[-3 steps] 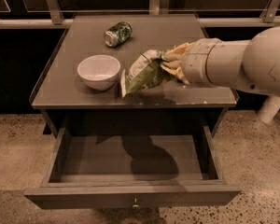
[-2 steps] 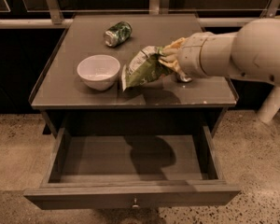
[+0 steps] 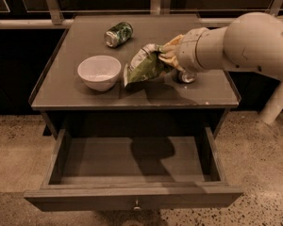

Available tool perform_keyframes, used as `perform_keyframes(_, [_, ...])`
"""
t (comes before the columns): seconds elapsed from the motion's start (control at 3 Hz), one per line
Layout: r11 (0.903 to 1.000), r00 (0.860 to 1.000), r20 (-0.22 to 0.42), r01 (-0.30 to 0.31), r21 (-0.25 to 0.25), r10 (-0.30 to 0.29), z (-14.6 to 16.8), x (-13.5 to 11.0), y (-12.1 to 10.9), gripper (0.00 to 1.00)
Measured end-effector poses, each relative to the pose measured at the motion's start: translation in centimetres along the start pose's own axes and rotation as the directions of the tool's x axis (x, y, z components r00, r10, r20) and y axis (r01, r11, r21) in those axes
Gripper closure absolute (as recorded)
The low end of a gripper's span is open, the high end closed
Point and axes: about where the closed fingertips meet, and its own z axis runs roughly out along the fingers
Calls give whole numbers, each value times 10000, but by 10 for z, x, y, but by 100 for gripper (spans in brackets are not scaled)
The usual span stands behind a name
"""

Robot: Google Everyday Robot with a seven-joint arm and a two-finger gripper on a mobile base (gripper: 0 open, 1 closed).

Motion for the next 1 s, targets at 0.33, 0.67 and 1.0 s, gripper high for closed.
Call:
perform_keyframes(0.33, [10000, 10000, 0, 0, 0, 0, 0, 0, 0, 58])
perform_keyframes(0.67, [10000, 10000, 0, 0, 0, 0, 0, 0, 0, 35])
perform_keyframes(1.0, [10000, 10000, 0, 1, 0, -1, 0, 0, 0, 13])
